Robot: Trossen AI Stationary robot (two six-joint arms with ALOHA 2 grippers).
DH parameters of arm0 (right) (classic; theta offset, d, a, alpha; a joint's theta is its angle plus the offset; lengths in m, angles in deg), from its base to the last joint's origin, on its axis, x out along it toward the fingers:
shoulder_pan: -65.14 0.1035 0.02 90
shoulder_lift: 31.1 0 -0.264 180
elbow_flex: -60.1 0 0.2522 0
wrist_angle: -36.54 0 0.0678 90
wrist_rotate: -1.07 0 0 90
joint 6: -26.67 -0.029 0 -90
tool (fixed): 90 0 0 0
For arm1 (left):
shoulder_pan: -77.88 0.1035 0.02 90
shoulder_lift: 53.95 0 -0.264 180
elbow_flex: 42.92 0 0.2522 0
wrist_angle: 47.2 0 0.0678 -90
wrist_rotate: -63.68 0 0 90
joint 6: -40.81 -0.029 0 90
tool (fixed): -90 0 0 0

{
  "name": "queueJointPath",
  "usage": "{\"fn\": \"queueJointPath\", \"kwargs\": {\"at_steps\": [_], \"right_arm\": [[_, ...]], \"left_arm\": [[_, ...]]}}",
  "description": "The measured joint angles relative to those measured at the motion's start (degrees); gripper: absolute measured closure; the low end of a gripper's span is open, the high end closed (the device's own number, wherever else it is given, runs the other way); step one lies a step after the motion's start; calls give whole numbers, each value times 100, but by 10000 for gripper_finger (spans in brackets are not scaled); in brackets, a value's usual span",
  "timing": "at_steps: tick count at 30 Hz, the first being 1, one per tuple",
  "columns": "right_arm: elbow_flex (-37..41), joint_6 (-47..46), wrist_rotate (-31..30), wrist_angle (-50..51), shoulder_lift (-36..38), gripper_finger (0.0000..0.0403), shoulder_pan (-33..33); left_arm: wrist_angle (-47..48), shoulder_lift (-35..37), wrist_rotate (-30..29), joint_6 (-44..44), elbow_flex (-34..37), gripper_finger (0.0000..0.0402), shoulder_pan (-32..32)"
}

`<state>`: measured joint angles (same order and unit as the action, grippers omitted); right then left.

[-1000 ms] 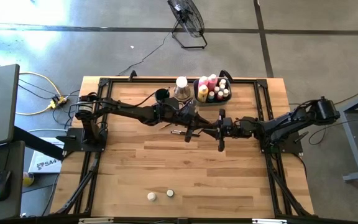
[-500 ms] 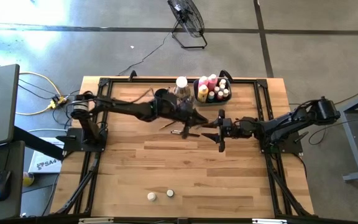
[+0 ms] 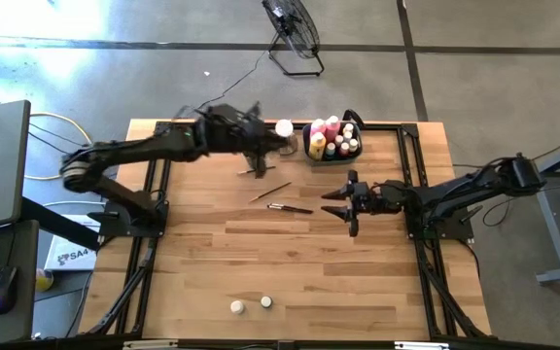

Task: Pick & Place Paint Supplies
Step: Put the silver paintbrush into the blue cup

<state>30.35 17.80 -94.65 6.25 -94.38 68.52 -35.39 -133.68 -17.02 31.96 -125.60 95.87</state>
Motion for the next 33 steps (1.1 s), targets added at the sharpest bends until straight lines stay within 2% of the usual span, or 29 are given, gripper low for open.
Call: {"fn": "queueJointPath", "kwargs": {"at_steps": [9, 13, 17, 23, 30, 33], "right_arm": [[0, -54, -3, 334, 16, 261, 1], [0, -55, -9, 321, 16, 265, 1], [0, -56, -9, 317, 14, 268, 2], [0, -190, -9, 317, 14, 269, 2], [-2, -207, -4, 324, 12, 269, 0], [-2, -207, -5, 326, 12, 269, 2]], "left_arm": [[1318, 1368, -1443, 30, 0, 381, 112], [1679, 1596, -1794, -120, 13, 388, 114], [1548, 1602, -2124, -145, 314, 391, 114], [184, 1601, -2641, -293, 1359, 392, 116], [-2409, 1799, -2644, -110, 2924, 392, 452], [-3475, 1775, -2337, 147, 3626, 390, 735]]}}
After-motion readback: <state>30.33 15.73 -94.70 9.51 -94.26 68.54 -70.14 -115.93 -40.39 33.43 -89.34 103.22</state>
